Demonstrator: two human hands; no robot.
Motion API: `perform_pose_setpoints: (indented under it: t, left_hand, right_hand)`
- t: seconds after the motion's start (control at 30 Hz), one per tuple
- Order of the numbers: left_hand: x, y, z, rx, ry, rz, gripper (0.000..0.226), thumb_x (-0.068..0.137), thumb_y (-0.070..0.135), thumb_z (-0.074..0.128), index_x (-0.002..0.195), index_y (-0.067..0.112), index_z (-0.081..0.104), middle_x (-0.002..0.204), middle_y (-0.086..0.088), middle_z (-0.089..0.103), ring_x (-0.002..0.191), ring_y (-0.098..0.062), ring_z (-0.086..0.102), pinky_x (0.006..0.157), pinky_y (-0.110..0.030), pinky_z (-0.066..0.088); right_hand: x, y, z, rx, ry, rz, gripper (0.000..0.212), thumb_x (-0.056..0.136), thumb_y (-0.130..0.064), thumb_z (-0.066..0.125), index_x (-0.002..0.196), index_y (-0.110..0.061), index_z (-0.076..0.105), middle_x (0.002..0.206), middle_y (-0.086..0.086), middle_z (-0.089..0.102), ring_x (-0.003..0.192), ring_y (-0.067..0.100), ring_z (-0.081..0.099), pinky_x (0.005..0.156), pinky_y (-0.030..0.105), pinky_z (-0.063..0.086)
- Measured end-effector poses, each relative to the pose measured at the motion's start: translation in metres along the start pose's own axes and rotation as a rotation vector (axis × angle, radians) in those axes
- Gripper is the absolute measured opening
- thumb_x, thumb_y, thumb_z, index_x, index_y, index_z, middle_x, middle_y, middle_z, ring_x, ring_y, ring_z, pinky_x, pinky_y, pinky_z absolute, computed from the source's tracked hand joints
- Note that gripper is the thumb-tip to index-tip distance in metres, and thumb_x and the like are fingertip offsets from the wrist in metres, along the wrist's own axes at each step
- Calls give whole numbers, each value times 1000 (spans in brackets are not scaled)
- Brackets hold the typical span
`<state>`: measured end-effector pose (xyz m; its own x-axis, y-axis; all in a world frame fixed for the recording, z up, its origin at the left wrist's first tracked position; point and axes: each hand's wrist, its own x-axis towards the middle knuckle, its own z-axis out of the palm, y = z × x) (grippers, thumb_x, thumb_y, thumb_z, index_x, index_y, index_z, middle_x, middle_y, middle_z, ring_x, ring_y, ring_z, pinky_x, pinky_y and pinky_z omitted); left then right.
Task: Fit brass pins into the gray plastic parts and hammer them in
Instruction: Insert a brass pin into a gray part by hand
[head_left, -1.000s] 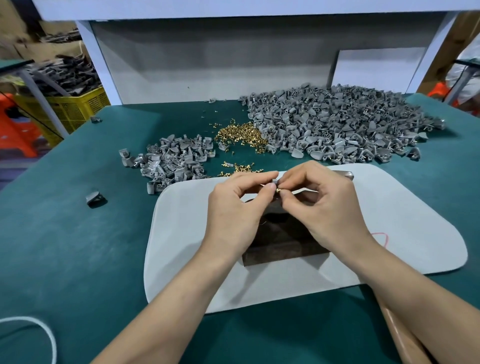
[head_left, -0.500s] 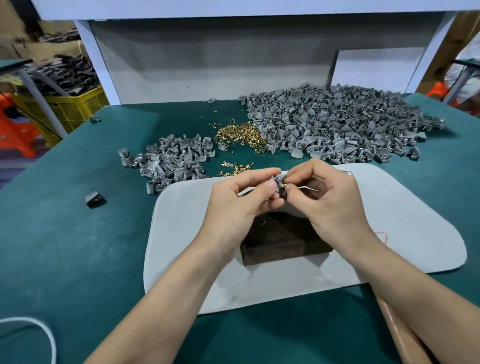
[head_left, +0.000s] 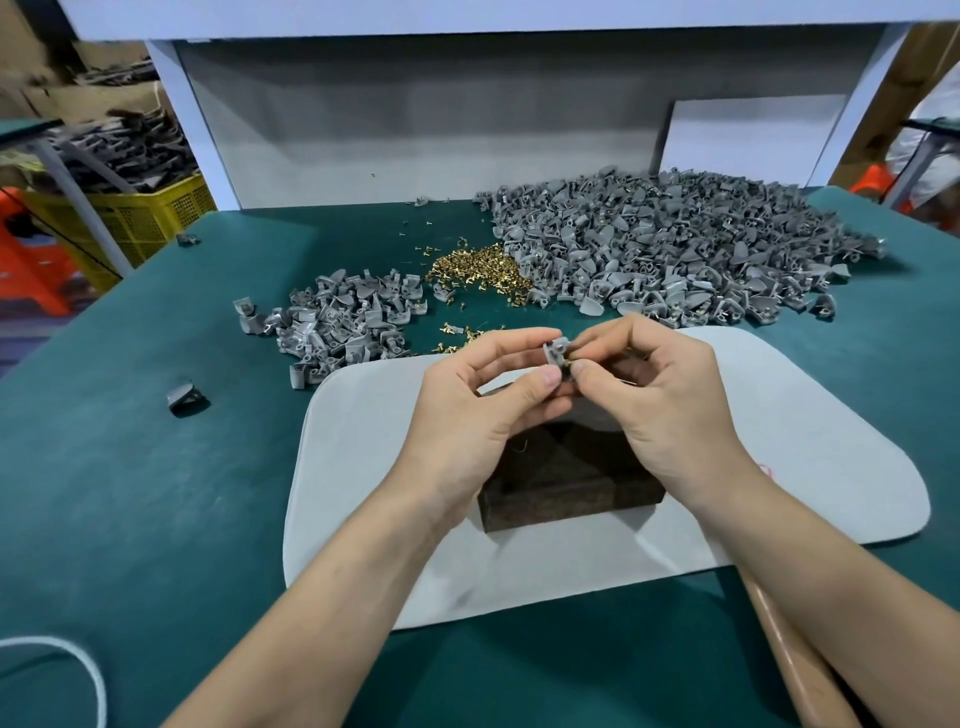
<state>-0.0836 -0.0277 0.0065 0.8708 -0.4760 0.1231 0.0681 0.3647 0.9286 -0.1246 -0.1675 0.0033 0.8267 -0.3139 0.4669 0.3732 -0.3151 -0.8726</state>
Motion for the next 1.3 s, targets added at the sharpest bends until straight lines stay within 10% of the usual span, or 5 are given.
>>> perform_pose_setpoints:
  t: [0.77, 1.3]
  left_hand:
    - [3, -4, -1, 33, -29, 10, 19, 81, -4, 63, 93, 9, 71, 82, -3, 73, 73, -13, 69, 68, -20, 55]
    - [0, -5, 3, 129, -16, 44, 20, 82, -11, 61, 98, 0, 68, 81, -4, 71, 74, -12, 69, 67, -18, 56]
  right_hand:
    - [3, -6, 0, 93, -1, 164, 22, 79, 10, 64, 68, -8, 64, 80, -1, 66, 72, 11, 63, 73, 35, 57]
    - [7, -1, -6, 25, -124, 118, 31, 74, 16, 62, 61, -12, 58, 78, 0, 61, 67, 3, 59, 63, 14, 47]
